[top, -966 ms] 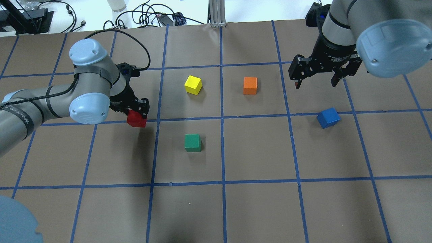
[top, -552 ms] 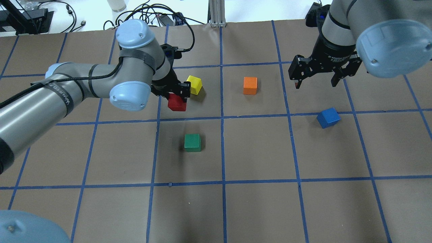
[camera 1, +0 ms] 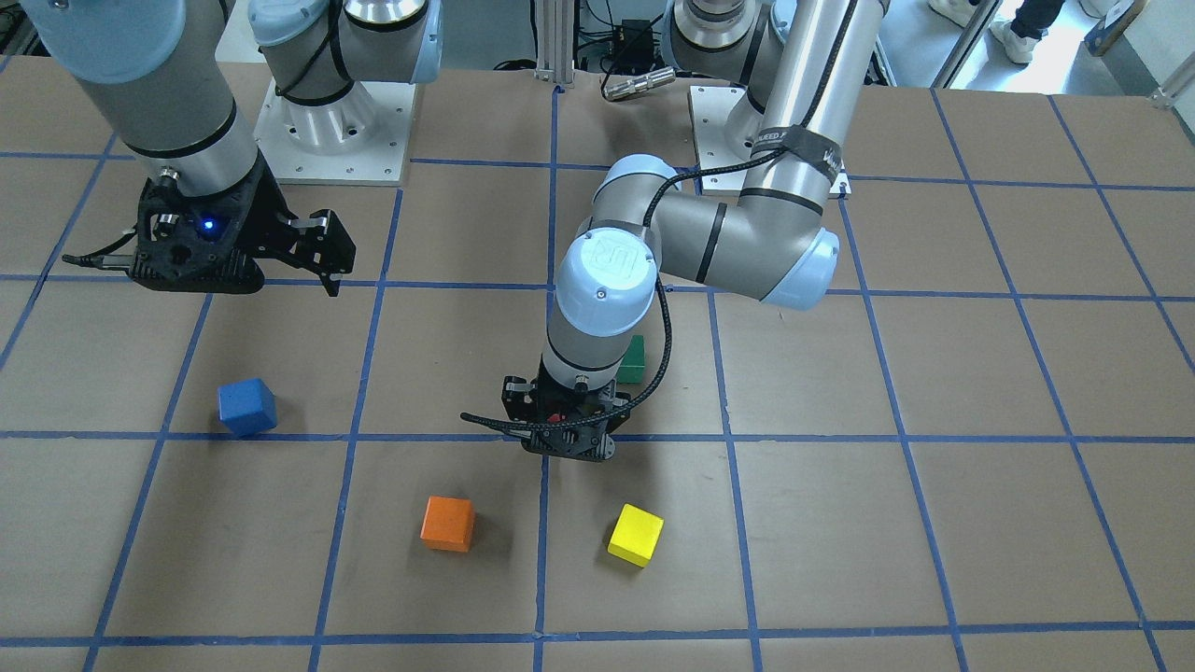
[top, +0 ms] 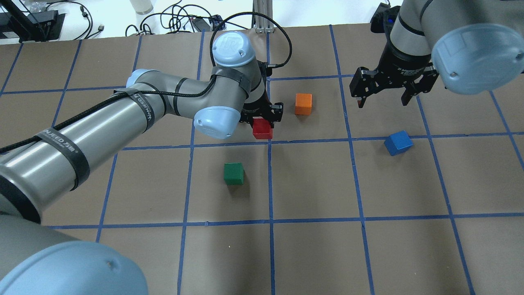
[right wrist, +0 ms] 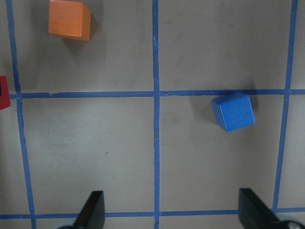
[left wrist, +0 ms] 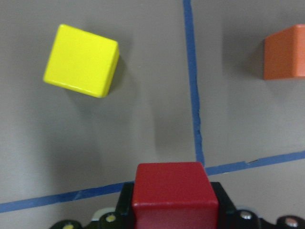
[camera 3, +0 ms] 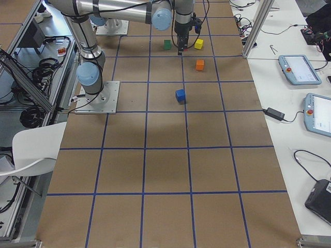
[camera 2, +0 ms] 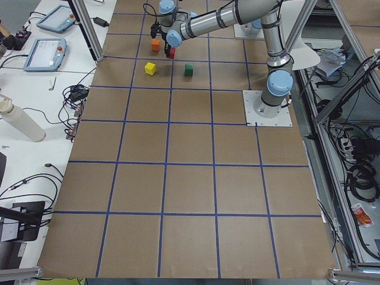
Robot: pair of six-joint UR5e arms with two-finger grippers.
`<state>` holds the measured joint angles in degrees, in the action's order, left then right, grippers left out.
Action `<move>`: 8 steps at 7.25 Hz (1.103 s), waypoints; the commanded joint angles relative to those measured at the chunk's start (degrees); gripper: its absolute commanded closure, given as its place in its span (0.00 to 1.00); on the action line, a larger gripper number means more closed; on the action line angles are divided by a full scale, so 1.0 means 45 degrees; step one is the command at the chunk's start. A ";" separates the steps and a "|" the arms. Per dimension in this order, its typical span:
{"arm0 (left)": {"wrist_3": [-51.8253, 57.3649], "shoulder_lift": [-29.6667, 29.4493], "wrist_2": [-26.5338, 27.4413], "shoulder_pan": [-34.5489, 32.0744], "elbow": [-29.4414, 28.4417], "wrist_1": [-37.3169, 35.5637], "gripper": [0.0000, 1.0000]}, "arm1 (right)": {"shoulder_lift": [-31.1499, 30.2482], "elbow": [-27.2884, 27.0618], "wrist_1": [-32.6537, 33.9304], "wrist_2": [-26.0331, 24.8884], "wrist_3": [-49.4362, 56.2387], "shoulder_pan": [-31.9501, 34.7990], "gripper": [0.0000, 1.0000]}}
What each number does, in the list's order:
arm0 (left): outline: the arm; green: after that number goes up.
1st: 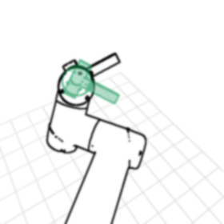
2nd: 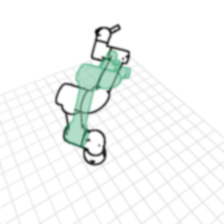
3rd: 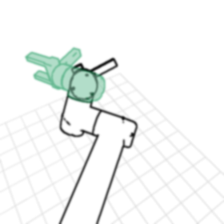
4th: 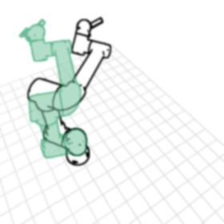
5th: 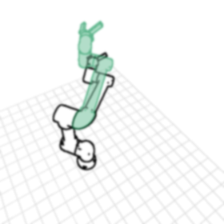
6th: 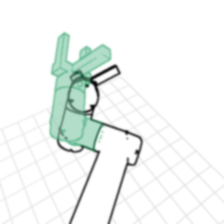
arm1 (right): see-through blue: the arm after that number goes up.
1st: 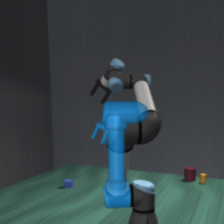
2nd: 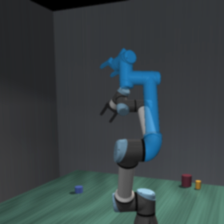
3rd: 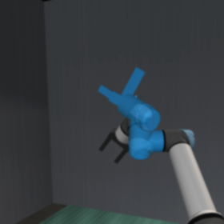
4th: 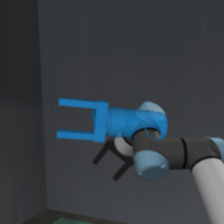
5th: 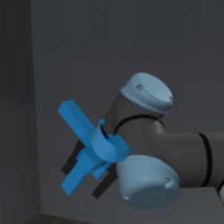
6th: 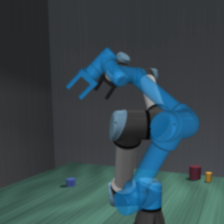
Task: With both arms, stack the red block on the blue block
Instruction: 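Carry the red cube with the left gripper toward the orange cube, then release the red cube beside the yellow cube and raise the left gripper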
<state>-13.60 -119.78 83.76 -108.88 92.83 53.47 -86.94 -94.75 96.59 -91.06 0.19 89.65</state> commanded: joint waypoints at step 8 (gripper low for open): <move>0.2737 0.2021 0.1034 0.1416 -0.0121 0.2052 0.00 | -0.0211 0.0155 0.0019 0.0155 -0.0235 -0.0019 0.00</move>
<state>-6.59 -114.39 88.20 -105.87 92.18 57.60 -87.56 -94.23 96.54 -90.82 -0.18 89.55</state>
